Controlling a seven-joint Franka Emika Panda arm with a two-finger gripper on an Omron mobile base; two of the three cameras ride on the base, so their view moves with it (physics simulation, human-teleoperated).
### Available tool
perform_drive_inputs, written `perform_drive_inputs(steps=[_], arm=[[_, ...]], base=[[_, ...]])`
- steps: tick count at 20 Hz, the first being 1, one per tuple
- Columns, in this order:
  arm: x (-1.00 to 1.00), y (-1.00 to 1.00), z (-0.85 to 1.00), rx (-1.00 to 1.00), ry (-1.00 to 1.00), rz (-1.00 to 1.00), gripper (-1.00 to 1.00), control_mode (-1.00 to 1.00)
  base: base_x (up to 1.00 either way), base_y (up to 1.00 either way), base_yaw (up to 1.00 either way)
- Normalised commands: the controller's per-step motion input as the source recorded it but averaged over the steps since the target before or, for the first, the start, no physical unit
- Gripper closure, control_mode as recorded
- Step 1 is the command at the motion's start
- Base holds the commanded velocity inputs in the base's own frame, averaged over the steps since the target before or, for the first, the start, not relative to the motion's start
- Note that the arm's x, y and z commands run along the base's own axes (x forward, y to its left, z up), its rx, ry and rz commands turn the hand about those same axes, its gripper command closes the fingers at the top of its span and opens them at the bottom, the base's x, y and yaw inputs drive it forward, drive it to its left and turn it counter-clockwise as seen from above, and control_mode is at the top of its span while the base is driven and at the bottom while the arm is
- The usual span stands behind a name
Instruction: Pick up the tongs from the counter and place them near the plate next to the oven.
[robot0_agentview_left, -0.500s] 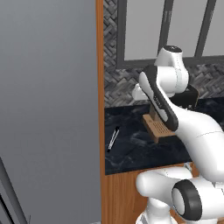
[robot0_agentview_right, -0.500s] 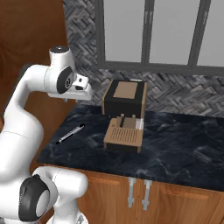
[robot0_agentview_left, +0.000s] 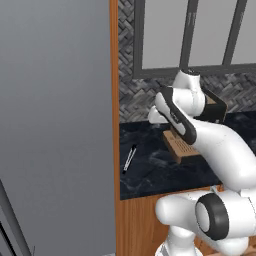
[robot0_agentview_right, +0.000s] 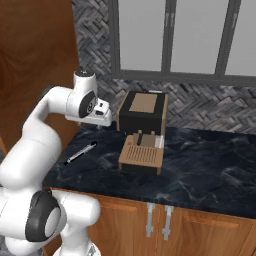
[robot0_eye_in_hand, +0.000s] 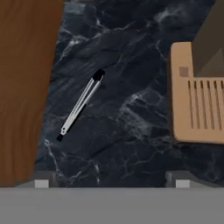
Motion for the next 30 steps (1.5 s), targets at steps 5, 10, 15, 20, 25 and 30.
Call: perform_drive_inputs(steps=[5, 10, 15, 20, 25, 30], arm=[[0.28, 0.24, -1.0, 0.0, 0.2, -0.05, -1.0, -1.0], [0.06, 0.4, -0.71, 0.0, 0.21, -0.13, -1.0, -1.0], [0.07, 0.34, -0.59, 0.0, 0.11, -0.18, -1.0, -1.0], [0.09, 0.18, -0.2, 0.05, -0.02, -0.17, -1.0, -1.0], [0.24, 0.06, -0.26, 0.05, -0.03, -0.19, -1.0, -1.0], [0.63, 0.04, -0.29, 0.0, -0.01, -0.16, -1.0, -1.0]], base=[[0.0, 0.0, 0.0], [0.0, 0.0, 0.0], [0.0, 0.0, 0.0], [0.0, 0.0, 0.0], [0.0, 0.0, 0.0], [0.0, 0.0, 0.0]])
